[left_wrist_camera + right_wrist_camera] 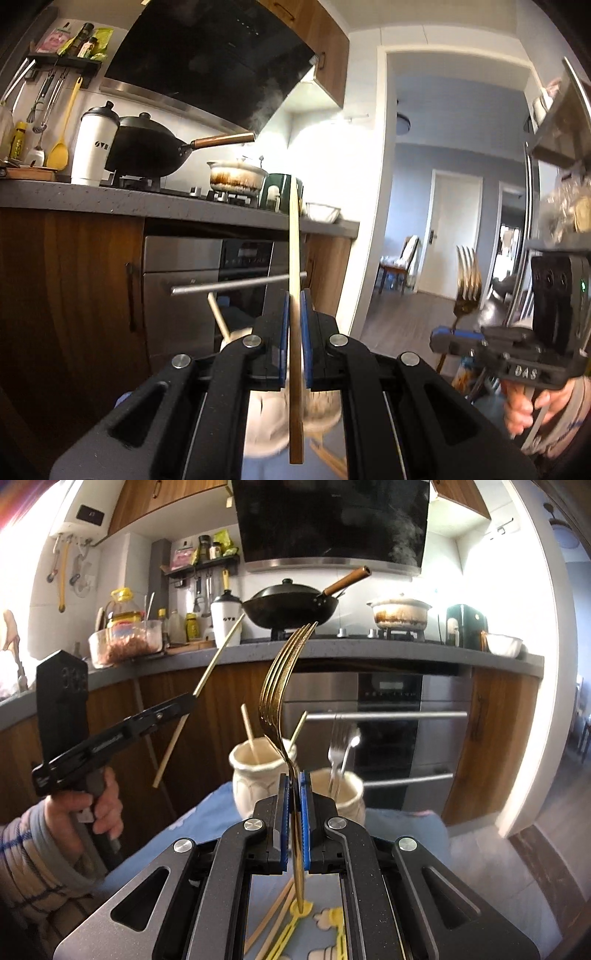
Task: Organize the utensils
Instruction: 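Lift the gold fork over the shorter cup while the left carries the chopstick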
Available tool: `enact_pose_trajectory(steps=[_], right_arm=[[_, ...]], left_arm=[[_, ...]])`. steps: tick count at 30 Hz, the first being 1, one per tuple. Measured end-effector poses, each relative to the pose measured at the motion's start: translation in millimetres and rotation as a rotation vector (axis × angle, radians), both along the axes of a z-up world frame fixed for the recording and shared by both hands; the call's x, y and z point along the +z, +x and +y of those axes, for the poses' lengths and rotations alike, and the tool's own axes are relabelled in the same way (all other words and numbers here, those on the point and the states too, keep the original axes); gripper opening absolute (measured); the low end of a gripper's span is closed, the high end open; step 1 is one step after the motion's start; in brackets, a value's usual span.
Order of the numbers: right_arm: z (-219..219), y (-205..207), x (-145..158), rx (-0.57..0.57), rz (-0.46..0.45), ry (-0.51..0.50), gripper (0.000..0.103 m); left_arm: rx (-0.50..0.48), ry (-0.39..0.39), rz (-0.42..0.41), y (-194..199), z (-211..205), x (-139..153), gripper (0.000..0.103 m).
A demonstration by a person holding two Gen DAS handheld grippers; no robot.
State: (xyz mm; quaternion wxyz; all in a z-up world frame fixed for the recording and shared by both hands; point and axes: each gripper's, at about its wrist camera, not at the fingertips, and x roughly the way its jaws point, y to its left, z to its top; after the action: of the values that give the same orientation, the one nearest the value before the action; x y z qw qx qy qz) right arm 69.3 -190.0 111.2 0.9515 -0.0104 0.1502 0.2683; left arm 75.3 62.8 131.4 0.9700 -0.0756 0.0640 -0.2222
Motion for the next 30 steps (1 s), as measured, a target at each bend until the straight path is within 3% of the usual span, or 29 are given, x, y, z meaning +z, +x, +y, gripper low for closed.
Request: enact_pose_trajectory(steps=[6, 12, 19, 30], right_arm=[[3, 25, 27, -0.035, -0.072, 0.052, 0.006], [7, 58, 39, -0.057, -0.126, 0.105, 0.006], [14, 98, 7, -0.085, -0.044, 0.116, 0.006], [20, 112, -46, -0.116, 0.087, 0.097, 0.006]], left_arm=[[0.018, -0.056, -0.032, 40, -4, 10, 0.006], [0.076, 0.023, -0.037, 77, -27, -1, 0.006], [0.071, 0.05, -0.01, 87, -29, -27, 0.006], [0.093, 0.075, 0.019, 54, -20, -57, 0.006]])
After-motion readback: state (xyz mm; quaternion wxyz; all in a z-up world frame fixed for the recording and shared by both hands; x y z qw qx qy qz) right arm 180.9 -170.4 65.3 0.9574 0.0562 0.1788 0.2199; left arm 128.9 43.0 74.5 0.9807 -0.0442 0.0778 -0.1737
